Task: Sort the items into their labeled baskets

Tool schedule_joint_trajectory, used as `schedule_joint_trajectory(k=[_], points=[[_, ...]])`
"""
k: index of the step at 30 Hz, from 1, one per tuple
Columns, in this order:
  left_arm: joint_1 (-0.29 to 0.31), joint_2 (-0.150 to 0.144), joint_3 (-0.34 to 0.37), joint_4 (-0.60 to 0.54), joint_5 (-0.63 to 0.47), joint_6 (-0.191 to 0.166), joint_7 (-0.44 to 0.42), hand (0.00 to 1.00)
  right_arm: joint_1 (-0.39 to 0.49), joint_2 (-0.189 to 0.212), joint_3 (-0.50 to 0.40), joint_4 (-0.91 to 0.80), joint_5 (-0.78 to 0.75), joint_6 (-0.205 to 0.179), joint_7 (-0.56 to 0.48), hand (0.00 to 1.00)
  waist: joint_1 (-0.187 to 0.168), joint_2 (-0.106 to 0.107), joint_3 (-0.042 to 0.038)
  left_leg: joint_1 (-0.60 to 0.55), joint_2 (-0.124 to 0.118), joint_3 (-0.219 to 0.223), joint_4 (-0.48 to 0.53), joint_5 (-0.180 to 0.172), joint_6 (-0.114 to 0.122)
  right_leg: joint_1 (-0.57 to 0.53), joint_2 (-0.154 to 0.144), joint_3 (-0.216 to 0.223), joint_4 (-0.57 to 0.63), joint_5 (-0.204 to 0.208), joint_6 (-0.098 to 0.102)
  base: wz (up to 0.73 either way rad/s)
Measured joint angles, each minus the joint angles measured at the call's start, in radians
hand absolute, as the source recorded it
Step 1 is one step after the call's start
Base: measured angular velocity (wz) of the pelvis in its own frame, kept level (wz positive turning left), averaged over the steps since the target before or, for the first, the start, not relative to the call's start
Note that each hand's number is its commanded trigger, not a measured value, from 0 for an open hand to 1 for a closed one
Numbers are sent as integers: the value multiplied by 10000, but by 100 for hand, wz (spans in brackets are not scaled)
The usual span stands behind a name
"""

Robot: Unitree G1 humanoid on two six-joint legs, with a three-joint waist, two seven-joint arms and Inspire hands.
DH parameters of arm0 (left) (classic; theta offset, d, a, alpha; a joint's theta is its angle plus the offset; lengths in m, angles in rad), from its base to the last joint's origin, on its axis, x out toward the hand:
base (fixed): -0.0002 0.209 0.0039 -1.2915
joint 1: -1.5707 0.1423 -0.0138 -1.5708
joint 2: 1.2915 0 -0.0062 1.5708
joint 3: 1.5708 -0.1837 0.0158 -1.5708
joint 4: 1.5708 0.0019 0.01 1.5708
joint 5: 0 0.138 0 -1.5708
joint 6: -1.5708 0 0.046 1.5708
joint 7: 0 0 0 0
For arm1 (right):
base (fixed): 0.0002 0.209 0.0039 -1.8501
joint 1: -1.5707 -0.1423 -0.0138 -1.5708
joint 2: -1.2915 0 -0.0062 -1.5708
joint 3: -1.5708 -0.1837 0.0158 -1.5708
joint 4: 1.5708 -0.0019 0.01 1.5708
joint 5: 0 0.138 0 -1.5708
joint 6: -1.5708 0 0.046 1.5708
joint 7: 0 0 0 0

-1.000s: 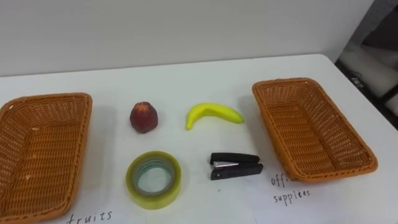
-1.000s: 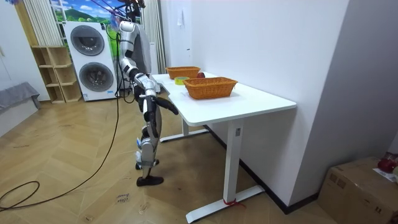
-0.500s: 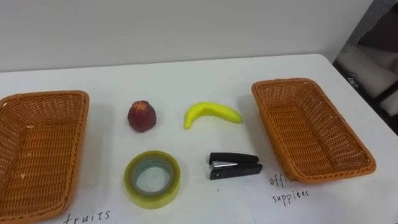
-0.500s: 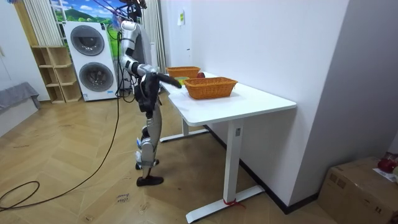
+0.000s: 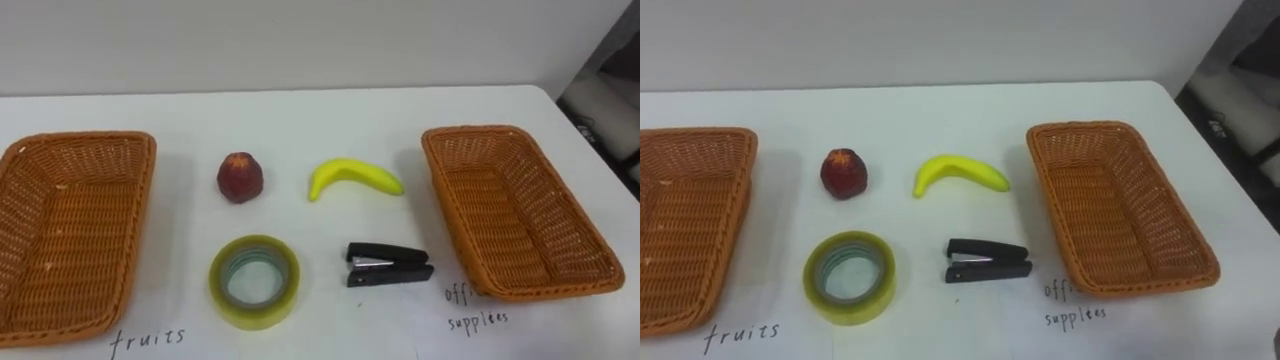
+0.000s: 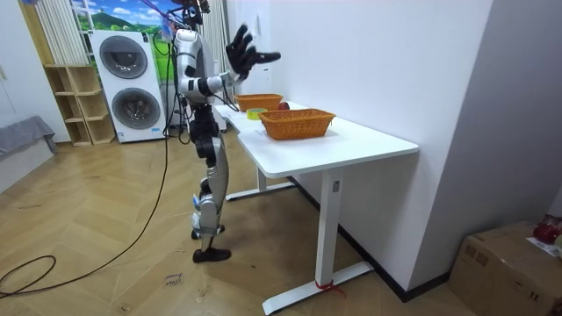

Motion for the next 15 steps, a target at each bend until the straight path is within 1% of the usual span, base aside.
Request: schedule_joint_trajectory(k=[1, 3, 5, 10, 13, 15], points=[[-21, -1, -6, 49, -2, 10, -13, 0, -96, -28, 4, -78, -97, 0, 7, 0, 19, -6, -2, 15, -1, 0, 0, 1, 1, 7, -2, -4, 8, 0, 0, 0], [-60, 0, -17, 282, 6, 13, -26, 0, -545, -293, 95, -312, -206, 0, 40, 0, 50, -29, -7, 50, 1, -8, 24, 5, 3, 53, -8, -26, 18, 1, 0, 2], [-54, 0, -19, 351, 34, 33, -29, 0, -668, -430, 120, -416, -201, 1, 171, 0, 65, -58, -30, 53, 1, -57, 78, 5, 3, 72, -17, -68, 19, 3, -1, 7], [-11, -9, -72, 386, 153, 145, -31, 0, -710, -433, 392, -797, -189, 24, 494, 0, 62, -133, -4, 2, -2, -178, 122, 8, 0, 167, -31, -188, 17, 7, -7, 6], [-64, -8, -216, 375, 330, 205, -74, 0, -931, -437, 445, -1029, -232, 49, 770, 0, 73, -114, -4, -46, -13, -224, 119, 13, 9, 190, -57, -289, 22, 10, -3, 7], [-70, -8, -215, 376, 417, 261, -123, 0, -1201, -541, 548, -1030, -270, 68, 854, 0, 78, -86, -10, -42, -6, -229, 86, 13, 9, 205, -50, -309, 21, 15, -9, 0]])
